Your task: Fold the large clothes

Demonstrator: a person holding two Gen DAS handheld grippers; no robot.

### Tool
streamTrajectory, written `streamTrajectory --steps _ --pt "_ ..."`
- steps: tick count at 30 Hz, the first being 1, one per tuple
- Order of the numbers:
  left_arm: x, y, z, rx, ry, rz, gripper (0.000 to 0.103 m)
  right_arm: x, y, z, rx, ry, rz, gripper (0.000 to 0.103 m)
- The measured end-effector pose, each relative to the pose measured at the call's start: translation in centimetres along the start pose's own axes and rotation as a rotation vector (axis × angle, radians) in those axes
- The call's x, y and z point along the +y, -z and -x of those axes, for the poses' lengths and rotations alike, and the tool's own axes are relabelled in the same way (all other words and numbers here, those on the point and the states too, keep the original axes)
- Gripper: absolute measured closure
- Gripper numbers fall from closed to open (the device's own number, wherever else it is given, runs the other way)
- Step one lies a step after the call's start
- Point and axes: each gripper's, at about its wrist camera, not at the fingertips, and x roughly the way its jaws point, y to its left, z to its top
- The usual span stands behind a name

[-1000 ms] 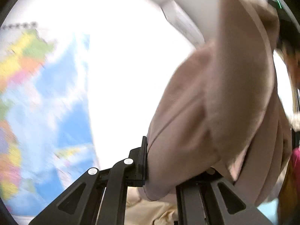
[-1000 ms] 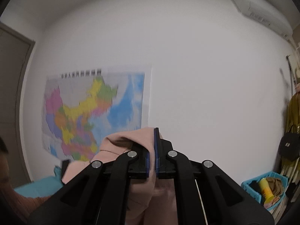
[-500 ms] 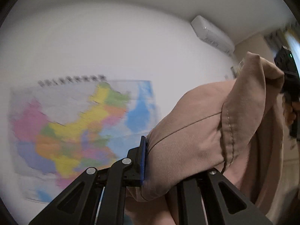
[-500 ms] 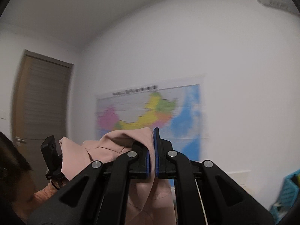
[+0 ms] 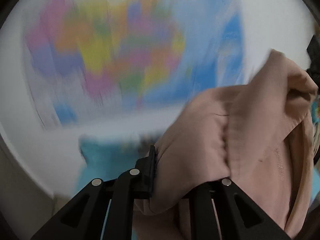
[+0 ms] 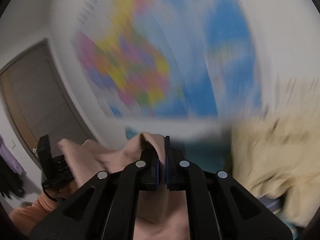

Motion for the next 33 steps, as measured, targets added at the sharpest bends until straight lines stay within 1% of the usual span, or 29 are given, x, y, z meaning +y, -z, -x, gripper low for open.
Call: streamTrajectory --steps 1,2,4,5,7,8,9,10,11,12,13,14,15,16,17,18,19,20,21,22,24,25,26,28,29,31,32,33 --pt "0.4 1.3 -3.6 0.066 -0.006 0.016 0.094 -1.3 0.5 -3.1 0.056 0.026 -0.014 0.098" --pt "0.7 2.2 -6.1 0.108 -0.001 0.020 0.094 -3.1 1.9 -6.9 0.133 0.053 -0.039 0.098" --pt "1.3 3.4 -10.7 0.199 -0.027 0.049 0.094 -5.4 3.7 -10.9 0.204 0.079 -0.072 0.098" --pt "1.5 4.0 -12.6 0.224 -0.015 0.047 0.094 -6.9 4.4 -12.8 0.235 0.097 -0.105 0.098" --pt "2.2 4.1 -15.2 0.275 0.009 0.067 0.092 -8.6 4.6 -14.1 0.248 0.114 -0.144 0.098" --pt "2.6 4.0 -15.8 0.287 0.035 0.076 0.092 -9.9 4.6 -14.5 0.242 0.119 -0.190 0.098" --pt "3.1 3.7 -16.4 0.297 0.051 0.094 0.088 -10.6 4.2 -14.9 0.241 0.119 -0.201 0.098" --pt "3.7 2.7 -17.3 0.303 0.053 0.107 0.079 -11.2 4.0 -15.0 0.243 0.130 -0.216 0.096" --pt "4.1 2.1 -18.0 0.311 0.073 0.117 0.075 -11.9 4.0 -15.4 0.249 0.157 -0.246 0.091" --pt "4.5 1.5 -18.3 0.306 0.090 0.117 0.068 -12.2 3.9 -15.3 0.255 0.184 -0.260 0.084" --pt "4.7 0.2 -19.0 0.305 0.088 0.118 0.060 -12.4 3.9 -15.4 0.261 0.221 -0.261 0.067" --pt "5.0 0.0 -19.2 0.307 0.072 0.127 0.056 -12.5 3.9 -15.2 0.261 0.247 -0.258 0.057" --pt "5.4 -0.2 -19.2 0.302 0.069 0.140 0.051 -12.4 4.0 -14.7 0.252 0.268 -0.253 0.051" --pt "5.9 -0.4 -19.0 0.294 0.085 0.153 0.051 -12.1 4.1 -14.3 0.249 0.263 -0.245 0.046" --pt "5.9 -0.4 -18.0 0.286 0.102 0.163 0.050 -11.3 4.4 -13.3 0.251 0.277 -0.221 0.044" --pt "6.3 -0.4 -17.3 0.276 0.124 0.171 0.044 -10.8 4.4 -12.6 0.252 0.290 -0.199 0.042" --pt "6.8 0.0 -16.4 0.261 0.152 0.172 0.036 -9.4 5.0 -11.4 0.261 0.290 -0.151 0.032" --pt "6.9 0.4 -15.4 0.245 0.163 0.160 0.035 -8.3 5.6 -10.6 0.265 0.280 -0.111 0.026" --pt "6.9 0.9 -14.6 0.233 0.170 0.138 0.035 -6.3 6.7 -9.3 0.266 0.273 -0.046 0.015" --pt "6.9 1.2 -14.0 0.228 0.178 0.113 0.033 -4.4 8.1 -8.4 0.282 0.265 0.006 0.010" --pt "6.3 2.9 -12.2 0.223 0.187 0.040 0.030 -0.7 11.5 -7.4 0.351 0.260 0.113 0.009" --pt "6.0 3.7 -11.5 0.219 0.186 0.024 0.030 0.9 13.2 -7.2 0.377 0.269 0.160 0.007" --pt "5.4 4.7 -10.5 0.219 0.205 -0.007 0.030 2.7 15.5 -7.1 0.420 0.270 0.221 0.005" --pt "4.5 6.8 -9.1 0.218 0.244 -0.046 0.023 4.6 18.4 -7.8 0.493 0.300 0.288 0.006" --pt "4.2 7.6 -8.6 0.224 0.245 -0.055 0.023 5.2 20.4 -8.0 0.530 0.345 0.332 0.006" --pt "3.5 9.2 -7.4 0.229 0.262 -0.075 0.023 5.4 22.3 -8.3 0.562 0.389 0.367 0.007" --pt "3.2 10.0 -6.7 0.227 0.271 -0.073 0.023 4.8 23.1 -8.0 0.562 0.391 0.353 0.009" --pt "2.7 10.7 -6.0 0.231 0.282 -0.082 0.023 4.2 23.2 -7.8 0.558 0.379 0.317 0.026"
